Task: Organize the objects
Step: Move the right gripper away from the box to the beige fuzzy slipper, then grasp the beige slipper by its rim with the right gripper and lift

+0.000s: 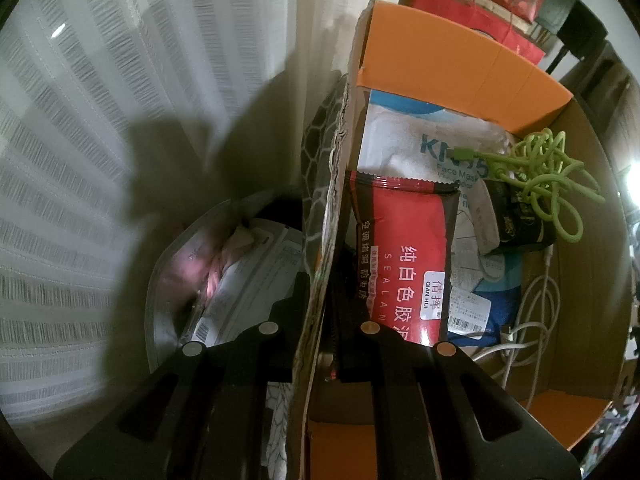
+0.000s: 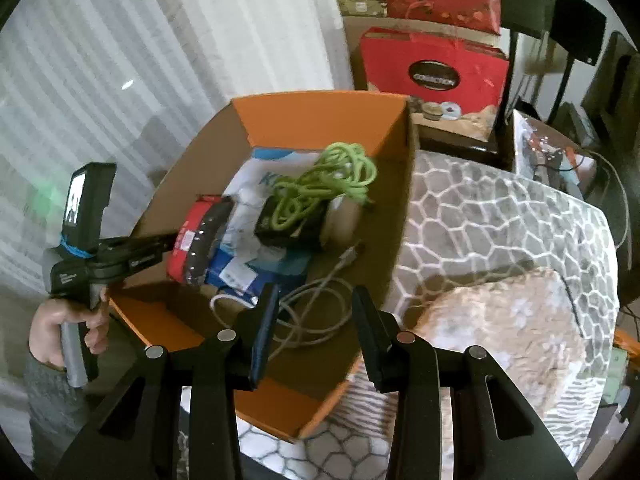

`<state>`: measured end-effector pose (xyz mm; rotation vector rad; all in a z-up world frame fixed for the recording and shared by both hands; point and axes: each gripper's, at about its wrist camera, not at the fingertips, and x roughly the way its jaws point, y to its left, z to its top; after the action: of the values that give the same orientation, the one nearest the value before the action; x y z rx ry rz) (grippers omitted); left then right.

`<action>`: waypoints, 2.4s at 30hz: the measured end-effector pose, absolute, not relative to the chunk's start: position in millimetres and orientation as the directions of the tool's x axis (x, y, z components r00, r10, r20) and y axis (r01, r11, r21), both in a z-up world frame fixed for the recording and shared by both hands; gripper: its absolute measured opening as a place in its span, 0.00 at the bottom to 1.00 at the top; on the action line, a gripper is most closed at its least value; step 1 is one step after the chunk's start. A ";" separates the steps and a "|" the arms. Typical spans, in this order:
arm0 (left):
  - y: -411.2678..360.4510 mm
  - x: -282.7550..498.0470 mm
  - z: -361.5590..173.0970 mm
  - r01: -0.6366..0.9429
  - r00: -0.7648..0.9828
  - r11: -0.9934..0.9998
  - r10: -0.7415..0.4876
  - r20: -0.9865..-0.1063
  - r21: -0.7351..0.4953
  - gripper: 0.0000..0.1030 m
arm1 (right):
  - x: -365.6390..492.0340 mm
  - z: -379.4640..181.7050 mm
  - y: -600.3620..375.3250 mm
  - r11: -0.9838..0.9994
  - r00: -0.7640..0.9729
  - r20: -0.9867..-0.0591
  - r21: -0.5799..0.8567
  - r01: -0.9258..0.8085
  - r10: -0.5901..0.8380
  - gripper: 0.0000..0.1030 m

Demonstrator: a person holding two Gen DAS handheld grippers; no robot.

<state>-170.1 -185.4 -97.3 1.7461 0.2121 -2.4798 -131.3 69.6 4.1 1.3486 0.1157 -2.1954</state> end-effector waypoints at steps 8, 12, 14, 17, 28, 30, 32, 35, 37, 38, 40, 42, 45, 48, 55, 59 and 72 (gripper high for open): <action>-185.0 -170.1 -97.3 0.163 -0.337 -0.985 -0.002 -0.941 -0.057 0.09 | -136.7 13.6 107.0 -0.875 -0.402 -0.838 0.167 0.455 -0.369 0.52; -185.8 -170.4 -97.4 0.162 -0.337 -0.985 -0.002 -0.942 -0.056 0.09 | -140.4 13.9 127.3 -0.890 -0.420 -0.838 0.157 0.428 -0.350 0.56; -185.2 -170.3 -97.4 0.162 -0.337 -0.985 -0.002 -0.942 -0.056 0.09 | -142.2 12.9 137.6 -0.898 -0.426 -0.838 0.153 0.414 -0.339 0.60; -184.7 -170.1 -97.3 0.162 -0.336 -0.985 -0.003 -0.942 -0.055 0.09 | -144.5 10.1 151.7 -0.909 -0.436 -0.841 0.142 0.392 -0.320 0.63; -186.0 -170.4 -97.4 0.164 -0.336 -0.985 -0.001 -0.942 -0.057 0.09 | -152.3 -9.3 194.7 -0.953 -0.462 -0.860 0.083 0.293 -0.217 0.83; -186.0 -170.4 -97.4 0.164 -0.336 -0.985 -0.001 -0.942 -0.057 0.09 | -154.5 -16.2 199.3 -0.956 -0.454 -0.868 0.072 0.284 -0.200 0.84; -186.1 -170.4 -97.4 0.163 -0.336 -0.985 -0.001 -0.942 -0.057 0.09 | -155.9 -22.7 202.9 -0.958 -0.446 -0.875 0.065 0.278 -0.189 0.84; -185.6 -170.4 -97.4 0.164 -0.336 -0.985 -0.001 -0.942 -0.057 0.09 | -157.0 -34.0 209.4 -0.964 -0.431 -0.887 0.053 0.261 -0.166 0.84; -186.0 -170.6 -97.4 0.163 -0.336 -0.985 -0.002 -0.942 -0.057 0.09 | -158.0 -41.1 215.1 -0.967 -0.420 -0.894 0.053 0.247 -0.157 0.84; -185.9 -170.4 -97.4 0.164 -0.336 -0.985 -0.002 -0.942 -0.057 0.09 | -158.4 -44.3 218.3 -0.969 -0.417 -0.896 0.053 0.239 -0.152 0.84; -186.0 -170.6 -97.4 0.165 -0.336 -0.985 -0.001 -0.942 -0.058 0.09 | -159.1 -49.2 226.4 -0.974 -0.412 -0.900 0.056 0.218 -0.144 0.84; -186.0 -170.7 -97.4 0.164 -0.336 -0.985 -0.001 -0.942 -0.057 0.09 | -159.1 -51.7 234.0 -0.979 -0.413 -0.901 0.052 0.198 -0.132 0.84; -186.0 -170.6 -97.4 0.164 -0.336 -0.985 -0.001 -0.942 -0.057 0.09 | -158.2 -52.1 248.0 -0.985 -0.419 -0.899 0.059 0.165 -0.124 0.84; -186.0 -170.6 -97.4 0.164 -0.336 -0.985 -0.002 -0.942 -0.057 0.09 | -156.7 -52.7 261.4 -0.989 -0.420 -0.899 0.073 0.132 -0.123 0.84; -186.1 -170.7 -97.5 0.164 -0.336 -0.985 -0.001 -0.942 -0.057 0.09 | -153.3 -59.0 282.2 -0.992 -0.404 -0.906 0.098 0.082 -0.123 0.84; -185.9 -170.6 -97.4 0.164 -0.336 -0.985 -0.001 -0.942 -0.057 0.09 | -153.2 -69.3 289.5 -0.989 -0.380 -0.913 0.137 0.054 -0.147 0.84; -186.2 -171.0 -97.4 0.164 -0.336 -0.985 0.000 -0.942 -0.058 0.09 | -153.6 -81.4 284.7 -0.979 -0.362 -0.910 0.196 0.060 -0.204 0.33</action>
<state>-171.0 -186.2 -97.4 1.7480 0.2174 -2.4784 -153.6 284.7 -81.4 1.6723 -0.1922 -2.4598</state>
